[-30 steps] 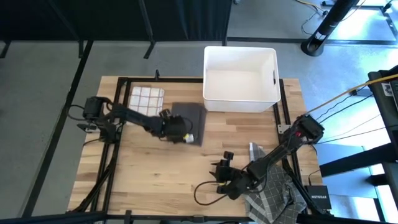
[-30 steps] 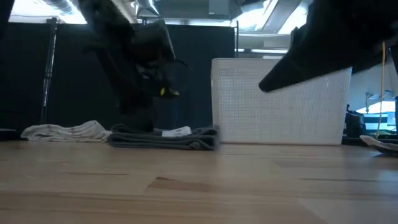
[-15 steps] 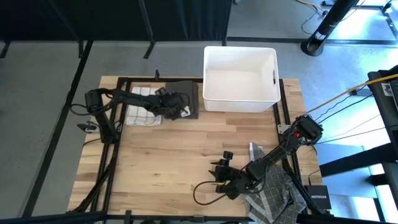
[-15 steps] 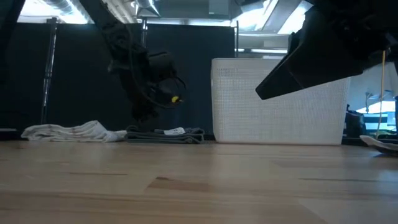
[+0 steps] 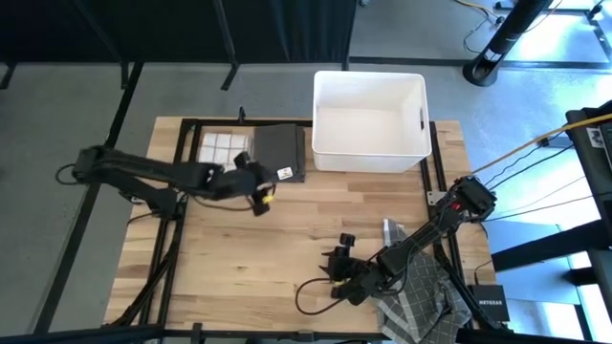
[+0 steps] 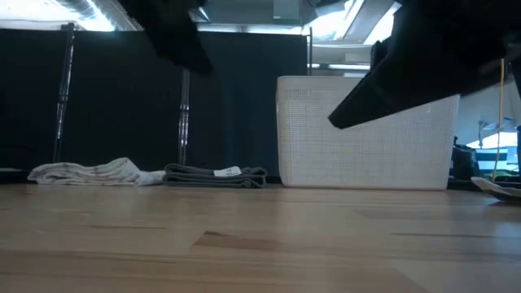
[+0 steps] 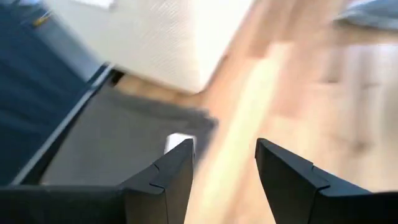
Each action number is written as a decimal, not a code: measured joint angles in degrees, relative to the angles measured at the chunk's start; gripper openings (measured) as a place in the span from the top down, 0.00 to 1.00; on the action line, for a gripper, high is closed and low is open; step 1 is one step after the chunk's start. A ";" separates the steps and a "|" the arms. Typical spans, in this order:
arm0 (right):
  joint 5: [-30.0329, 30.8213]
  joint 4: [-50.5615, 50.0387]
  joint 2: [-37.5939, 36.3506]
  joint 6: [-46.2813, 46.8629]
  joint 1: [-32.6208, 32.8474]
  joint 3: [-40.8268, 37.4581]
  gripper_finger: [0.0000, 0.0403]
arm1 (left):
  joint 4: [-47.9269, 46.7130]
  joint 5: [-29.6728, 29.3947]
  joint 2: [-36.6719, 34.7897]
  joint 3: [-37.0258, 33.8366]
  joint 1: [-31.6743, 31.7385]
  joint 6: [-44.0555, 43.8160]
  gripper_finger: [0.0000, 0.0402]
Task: Fold towel
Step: Fold the grey patterned towel
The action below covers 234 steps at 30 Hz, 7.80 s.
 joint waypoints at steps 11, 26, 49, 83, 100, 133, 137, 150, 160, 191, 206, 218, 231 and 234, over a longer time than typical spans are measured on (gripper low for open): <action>-18.92 -48.12 -7.63 26.80 -1.29 14.27 0.54 | -9.79 5.81 -1.64 0.00 -11.44 -6.02 0.59; -33.47 -59.08 -8.21 60.53 0.14 -1.65 0.49 | -12.93 6.64 -1.70 0.00 -13.53 -11.87 0.59; -10.57 -40.70 -8.04 49.38 0.12 -1.51 0.95 | -12.78 6.60 -1.66 0.02 -13.15 -11.25 0.59; -33.70 -53.26 -1.22 49.55 -3.25 1.97 0.49 | -11.68 9.02 -1.53 0.02 -13.20 -10.36 0.59; -5.90 -49.20 -3.08 26.93 -3.23 19.11 0.98 | -7.33 8.69 -1.53 -0.01 -13.32 -5.17 0.59; 11.87 -9.28 0.46 4.58 -7.38 9.03 0.98 | 10.50 15.39 12.54 -0.04 -11.56 9.00 0.59; 11.85 -7.92 0.46 4.52 -7.38 9.03 0.98 | 10.93 15.26 14.63 -0.04 -10.79 9.64 0.59; 6.35 -6.70 3.07 10.92 -7.77 9.00 0.85 | 10.84 15.33 14.10 -0.04 -8.72 10.97 0.98; -16.92 -31.79 -2.99 10.20 -6.26 18.15 0.65 | -2.22 9.20 7.43 2.29 -10.75 4.63 0.99; -14.74 -35.06 -2.53 22.48 7.57 19.96 0.65 | -5.18 8.04 4.75 2.29 -13.56 3.19 1.00; -8.24 -14.16 7.55 -0.93 1.57 19.96 0.65 | -3.97 7.44 4.77 2.29 -12.76 3.80 0.99; -14.10 -12.34 13.11 -16.74 -5.55 19.96 0.65 | -3.98 7.19 4.77 2.29 -12.76 3.69 1.00; -12.17 -8.87 12.52 -16.42 -3.46 20.09 0.96 | -3.94 0.76 4.75 2.29 -12.81 1.84 0.99; -12.11 -11.50 9.82 -13.47 -1.74 21.46 0.95 | -4.07 -6.04 3.97 2.29 -12.76 0.93 1.00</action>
